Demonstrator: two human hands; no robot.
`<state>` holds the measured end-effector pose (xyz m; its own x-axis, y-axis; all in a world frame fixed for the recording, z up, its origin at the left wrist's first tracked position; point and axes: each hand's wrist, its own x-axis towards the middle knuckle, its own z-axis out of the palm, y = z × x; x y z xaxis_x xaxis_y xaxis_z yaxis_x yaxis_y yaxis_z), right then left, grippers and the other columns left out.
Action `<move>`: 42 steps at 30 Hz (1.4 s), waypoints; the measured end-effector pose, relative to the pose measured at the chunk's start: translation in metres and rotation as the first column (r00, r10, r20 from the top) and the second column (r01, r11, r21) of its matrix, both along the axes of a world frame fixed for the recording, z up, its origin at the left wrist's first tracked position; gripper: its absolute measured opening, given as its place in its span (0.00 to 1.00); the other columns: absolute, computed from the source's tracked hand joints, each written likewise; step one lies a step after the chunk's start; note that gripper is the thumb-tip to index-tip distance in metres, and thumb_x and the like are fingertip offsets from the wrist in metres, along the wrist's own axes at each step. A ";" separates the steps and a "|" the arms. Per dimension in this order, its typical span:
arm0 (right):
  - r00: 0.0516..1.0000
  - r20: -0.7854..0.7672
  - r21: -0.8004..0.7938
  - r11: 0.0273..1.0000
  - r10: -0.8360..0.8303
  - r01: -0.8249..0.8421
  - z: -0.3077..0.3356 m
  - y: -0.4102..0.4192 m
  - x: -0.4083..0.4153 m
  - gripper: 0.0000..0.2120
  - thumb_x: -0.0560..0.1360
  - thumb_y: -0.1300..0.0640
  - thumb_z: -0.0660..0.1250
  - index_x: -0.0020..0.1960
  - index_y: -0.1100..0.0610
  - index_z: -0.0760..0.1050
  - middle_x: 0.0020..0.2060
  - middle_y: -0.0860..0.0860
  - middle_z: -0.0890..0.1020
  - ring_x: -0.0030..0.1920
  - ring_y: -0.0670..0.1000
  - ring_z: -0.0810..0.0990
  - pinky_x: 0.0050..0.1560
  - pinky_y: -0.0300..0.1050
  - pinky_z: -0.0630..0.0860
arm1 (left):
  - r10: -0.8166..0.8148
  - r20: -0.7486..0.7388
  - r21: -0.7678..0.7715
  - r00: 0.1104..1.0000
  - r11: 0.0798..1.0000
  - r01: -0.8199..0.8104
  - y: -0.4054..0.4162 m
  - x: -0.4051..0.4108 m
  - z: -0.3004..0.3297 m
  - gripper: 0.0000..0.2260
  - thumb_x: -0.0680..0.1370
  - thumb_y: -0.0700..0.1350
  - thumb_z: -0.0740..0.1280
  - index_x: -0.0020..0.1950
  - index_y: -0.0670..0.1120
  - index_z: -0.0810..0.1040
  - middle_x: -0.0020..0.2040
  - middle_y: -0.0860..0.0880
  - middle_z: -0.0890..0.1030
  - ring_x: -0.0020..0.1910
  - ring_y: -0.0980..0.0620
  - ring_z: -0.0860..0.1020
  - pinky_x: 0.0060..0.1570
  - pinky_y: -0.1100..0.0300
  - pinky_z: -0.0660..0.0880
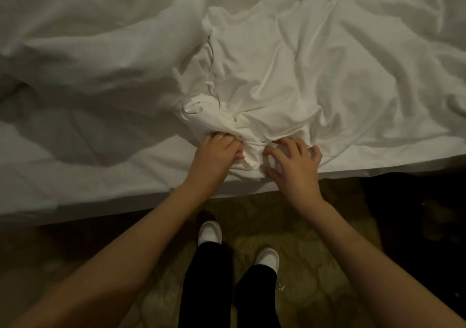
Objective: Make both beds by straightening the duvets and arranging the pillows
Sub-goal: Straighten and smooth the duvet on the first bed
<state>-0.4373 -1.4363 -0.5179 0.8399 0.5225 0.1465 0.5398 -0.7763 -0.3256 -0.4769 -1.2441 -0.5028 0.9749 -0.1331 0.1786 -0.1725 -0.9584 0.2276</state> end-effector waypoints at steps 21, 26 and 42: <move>0.987 -0.019 -0.064 0.985 0.161 -0.162 0.024 -0.005 -0.037 0.18 0.74 0.45 0.58 0.57 0.52 0.78 0.62 0.54 0.76 0.65 0.52 0.68 0.69 0.59 0.55 | 0.190 -0.296 -0.501 0.936 0.803 -0.322 0.025 -0.102 0.011 0.12 0.79 0.47 0.63 0.61 0.48 0.78 0.58 0.55 0.78 0.58 0.57 0.74 0.57 0.60 0.71; 0.993 0.054 0.107 0.988 0.109 -0.114 0.051 0.058 -0.041 0.17 0.73 0.50 0.60 0.60 0.54 0.73 0.59 0.54 0.77 0.61 0.52 0.71 0.66 0.55 0.60 | 0.439 -0.085 -0.568 0.894 0.716 -0.406 0.084 -0.098 0.030 0.17 0.78 0.46 0.63 0.66 0.57 0.69 0.61 0.58 0.71 0.61 0.63 0.67 0.59 0.71 0.63; 0.974 0.225 0.311 0.948 -0.002 -0.070 0.096 0.327 -0.100 0.23 0.76 0.50 0.62 0.70 0.51 0.64 0.66 0.56 0.68 0.67 0.58 0.68 0.65 0.63 0.66 | 0.393 0.175 -0.501 0.903 0.825 -0.262 0.301 -0.112 0.080 0.23 0.78 0.50 0.62 0.72 0.51 0.63 0.70 0.53 0.67 0.69 0.55 0.66 0.68 0.60 0.64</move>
